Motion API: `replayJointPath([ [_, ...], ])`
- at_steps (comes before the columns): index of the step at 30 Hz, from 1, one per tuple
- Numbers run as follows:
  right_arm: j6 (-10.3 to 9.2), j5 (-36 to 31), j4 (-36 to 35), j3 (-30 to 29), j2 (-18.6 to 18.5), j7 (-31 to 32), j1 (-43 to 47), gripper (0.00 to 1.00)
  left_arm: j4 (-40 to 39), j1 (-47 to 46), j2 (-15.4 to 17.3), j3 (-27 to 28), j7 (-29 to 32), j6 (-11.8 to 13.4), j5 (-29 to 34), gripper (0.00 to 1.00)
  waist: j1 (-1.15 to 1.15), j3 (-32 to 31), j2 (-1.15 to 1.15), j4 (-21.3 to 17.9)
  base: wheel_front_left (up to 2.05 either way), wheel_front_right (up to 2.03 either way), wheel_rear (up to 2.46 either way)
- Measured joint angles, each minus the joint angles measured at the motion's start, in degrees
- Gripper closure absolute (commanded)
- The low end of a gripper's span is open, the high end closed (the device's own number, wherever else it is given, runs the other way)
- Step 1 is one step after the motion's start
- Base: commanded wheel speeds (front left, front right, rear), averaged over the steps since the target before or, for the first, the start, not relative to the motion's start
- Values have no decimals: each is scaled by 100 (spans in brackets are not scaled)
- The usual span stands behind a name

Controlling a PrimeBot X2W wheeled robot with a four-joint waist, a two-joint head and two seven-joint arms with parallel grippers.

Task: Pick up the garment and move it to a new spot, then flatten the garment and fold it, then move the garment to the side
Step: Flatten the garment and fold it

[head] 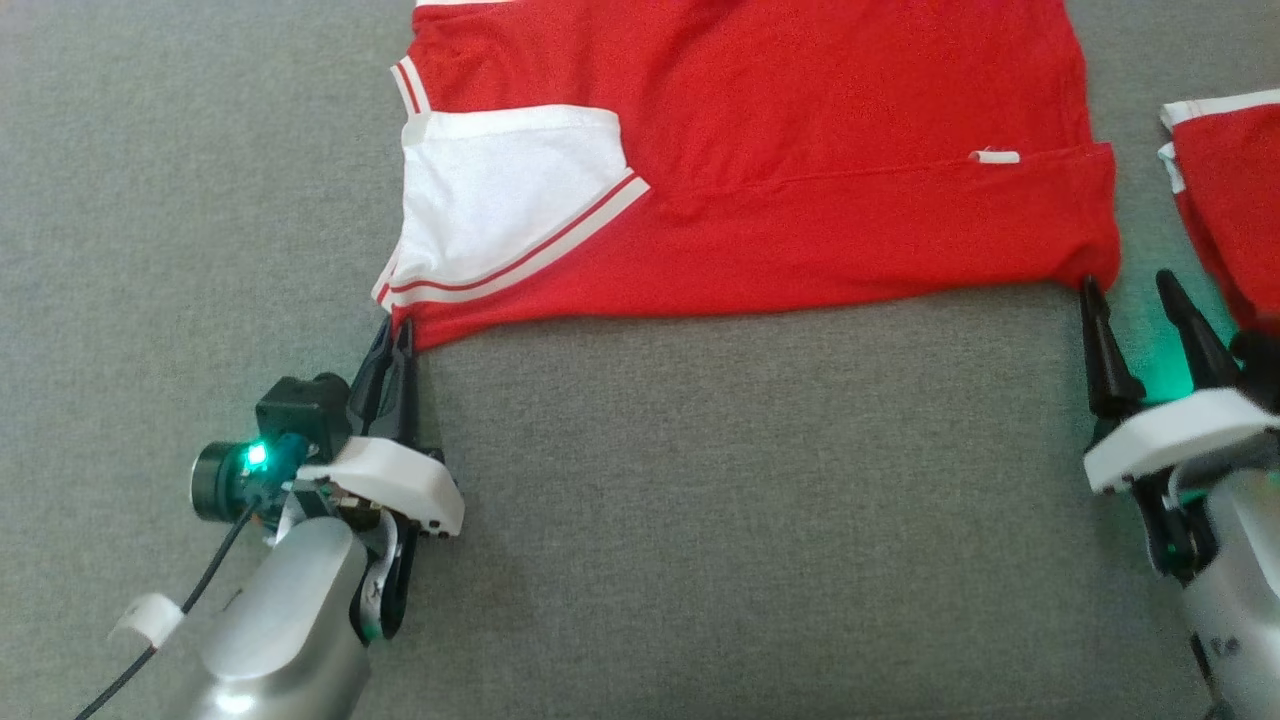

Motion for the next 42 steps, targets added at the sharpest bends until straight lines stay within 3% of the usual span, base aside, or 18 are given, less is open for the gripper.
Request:
replayJointPath([
  [5, 0, 36, 528, 113, 108, 85, -449, 0, -37, -27, -2, -71, -1, -1, 52, 100, 0, 50, 0, 77, 0, 0, 0],
  [6, 0, 62, 625, 157, 131, 130, -497, 11, -38, -44, -3, -80, -1, -2, 51, 100, 0, 58, 0, 92, 0, 0, 0],
  [8, 0, 135, 746, 216, 147, 182, -571, 87, -40, -85, -3, -98, -1, -4, 52, 100, 0, 68, 0, 121, 0, 0, 0],
  [9, 0, 188, 780, 248, 144, 214, -606, 100, -42, -109, -3, -100, -1, -14, 52, 100, 0, 68, 0, 135, 0, 0, 0],
  [14, 0, 492, 825, 488, 94, 263, -641, 100, -108, -118, 15, -99, -83, -16, 85, 100, 0, -34, 0, 180, 0, 0, 0],
  [19, 0, 843, 692, 740, -182, 263, -306, 100, -314, 70, 131, -87, -103, 37, 81, 100, 0, -263, 0, 179, 0, 0, 0],
  [30, 0, 1334, 4, 1039, -739, 244, 992, 100, -1134, 1613, 391, -160, -8, 302, -149, 100, -1, -970, 0, 172, 0, 0, 0],
  [42, 0, 1270, -377, 714, -871, 192, 2050, 100, -1956, 2942, 423, -323, 56, 666, -335, 100, -1, -1321, 0, 236, 0, 0, 0],
])
